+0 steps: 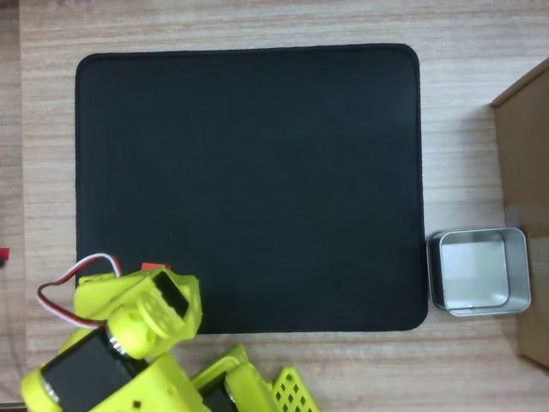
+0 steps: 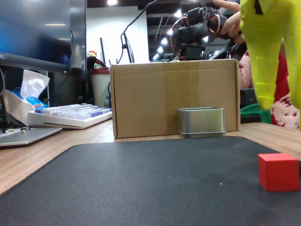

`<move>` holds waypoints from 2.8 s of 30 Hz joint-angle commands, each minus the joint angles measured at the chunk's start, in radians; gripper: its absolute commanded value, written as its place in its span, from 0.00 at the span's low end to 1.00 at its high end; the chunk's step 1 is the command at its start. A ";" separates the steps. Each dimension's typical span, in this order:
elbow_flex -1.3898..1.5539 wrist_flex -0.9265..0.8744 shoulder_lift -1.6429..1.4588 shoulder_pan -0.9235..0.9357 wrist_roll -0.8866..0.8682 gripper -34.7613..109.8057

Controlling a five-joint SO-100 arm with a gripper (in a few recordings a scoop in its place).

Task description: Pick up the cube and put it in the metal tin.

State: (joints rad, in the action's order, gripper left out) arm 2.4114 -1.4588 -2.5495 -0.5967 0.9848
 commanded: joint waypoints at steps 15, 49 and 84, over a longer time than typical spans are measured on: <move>0.117 0.221 0.143 -0.023 -0.026 0.40; 0.239 0.448 0.135 0.077 -0.054 0.24; 0.173 0.497 -0.499 1.008 -0.247 0.24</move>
State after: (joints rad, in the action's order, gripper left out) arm 2.6032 -0.9710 -3.0158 0.3743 0.7240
